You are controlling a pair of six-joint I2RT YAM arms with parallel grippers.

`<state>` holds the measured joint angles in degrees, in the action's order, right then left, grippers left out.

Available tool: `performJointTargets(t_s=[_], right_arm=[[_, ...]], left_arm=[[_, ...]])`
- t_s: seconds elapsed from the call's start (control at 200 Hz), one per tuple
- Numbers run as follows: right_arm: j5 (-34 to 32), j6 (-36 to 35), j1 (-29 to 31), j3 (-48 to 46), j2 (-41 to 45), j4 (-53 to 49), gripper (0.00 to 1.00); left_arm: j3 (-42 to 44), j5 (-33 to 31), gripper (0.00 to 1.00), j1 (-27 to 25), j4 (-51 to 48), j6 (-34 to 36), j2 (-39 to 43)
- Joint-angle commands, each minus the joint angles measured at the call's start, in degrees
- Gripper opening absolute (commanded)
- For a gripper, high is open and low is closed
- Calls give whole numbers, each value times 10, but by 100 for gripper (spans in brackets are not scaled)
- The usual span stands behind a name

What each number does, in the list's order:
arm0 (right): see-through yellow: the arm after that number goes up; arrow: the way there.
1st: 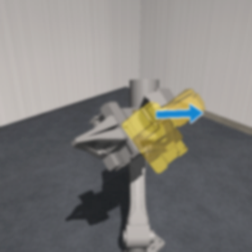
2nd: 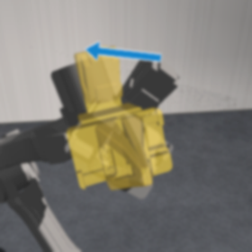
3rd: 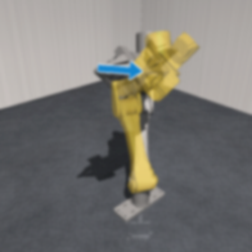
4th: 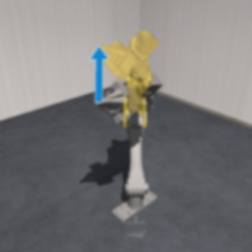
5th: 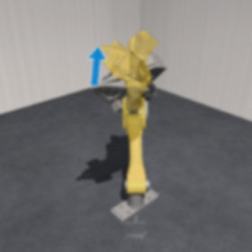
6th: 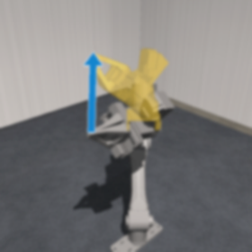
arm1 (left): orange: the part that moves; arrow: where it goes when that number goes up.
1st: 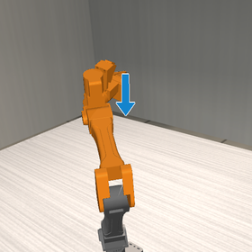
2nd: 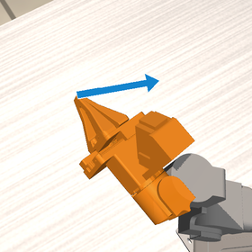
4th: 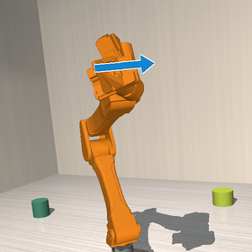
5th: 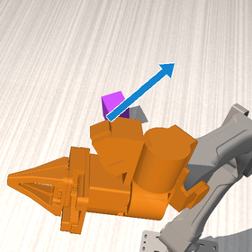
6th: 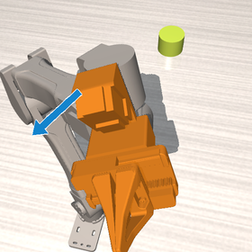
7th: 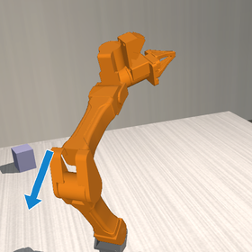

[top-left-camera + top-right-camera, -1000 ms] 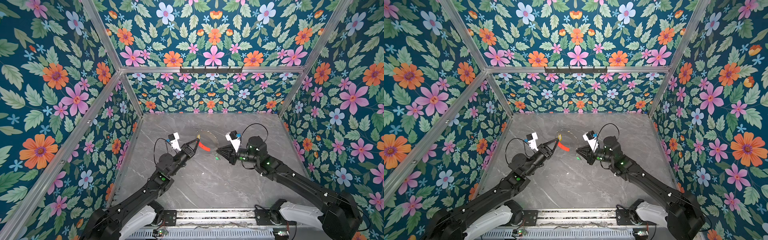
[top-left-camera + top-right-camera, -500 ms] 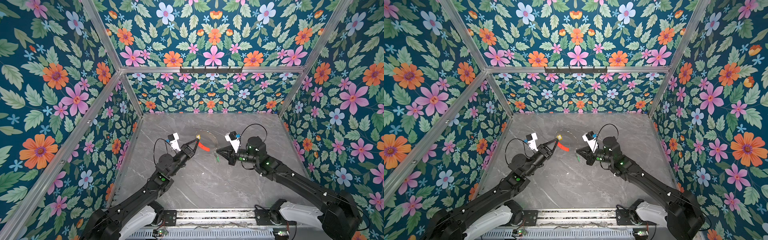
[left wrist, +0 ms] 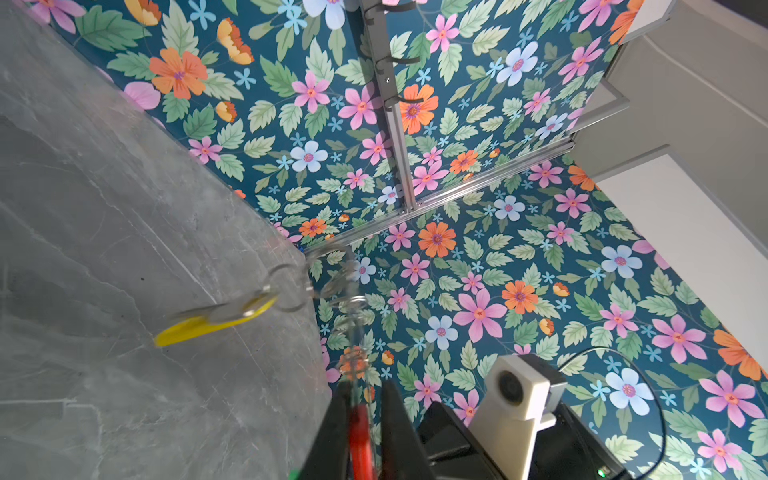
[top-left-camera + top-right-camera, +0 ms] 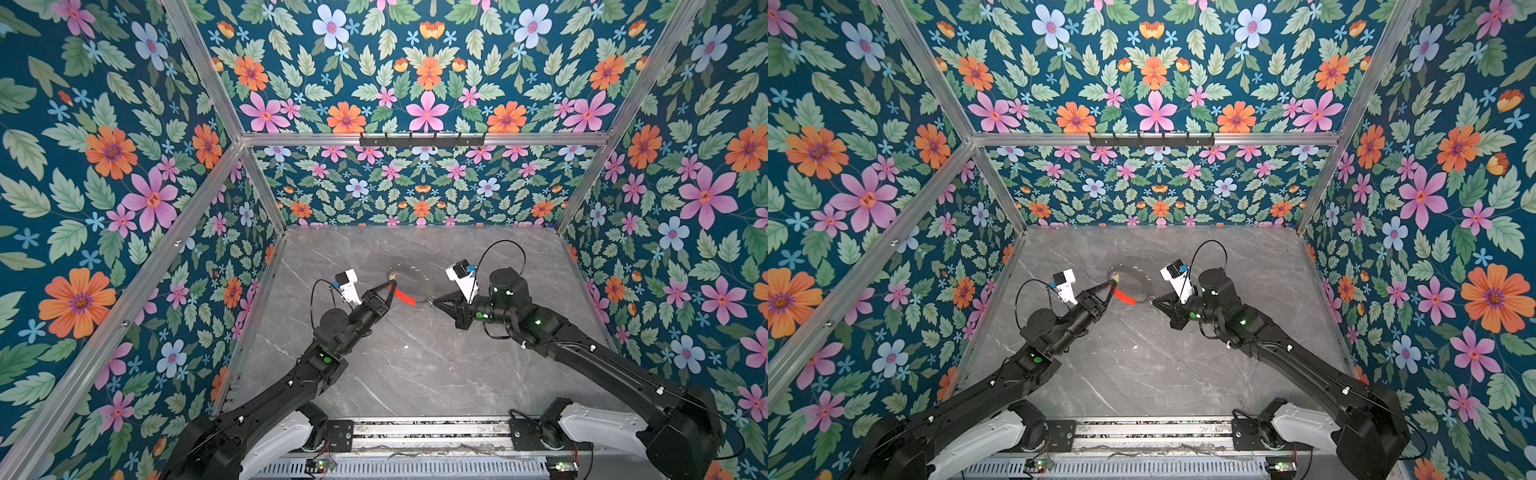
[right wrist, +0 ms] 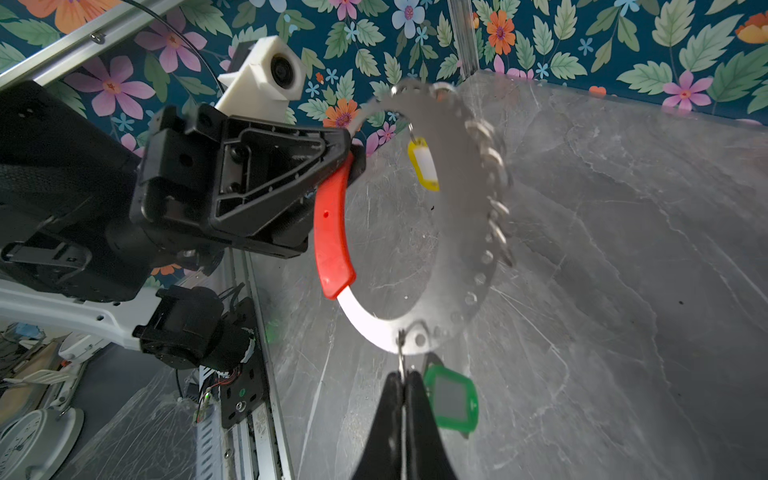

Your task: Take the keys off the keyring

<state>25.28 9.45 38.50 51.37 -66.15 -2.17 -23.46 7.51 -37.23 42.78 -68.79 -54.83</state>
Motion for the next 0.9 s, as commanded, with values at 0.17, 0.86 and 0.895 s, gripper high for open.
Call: performJointTargets(t_s=[0.17, 0.86, 0.895], right_arm=[[-26, -13, 1, 23, -2, -48, 0], [-23, -24, 1, 13, 15, -71, 0], [-16, -27, 0, 11, 16, -71, 0]], left_arm=[[14, -1, 35, 0, -37, 13, 8], [-1, 22, 60, 5, -156, 134, 13], [-11, 26, 62, 5, -164, 155, 16]])
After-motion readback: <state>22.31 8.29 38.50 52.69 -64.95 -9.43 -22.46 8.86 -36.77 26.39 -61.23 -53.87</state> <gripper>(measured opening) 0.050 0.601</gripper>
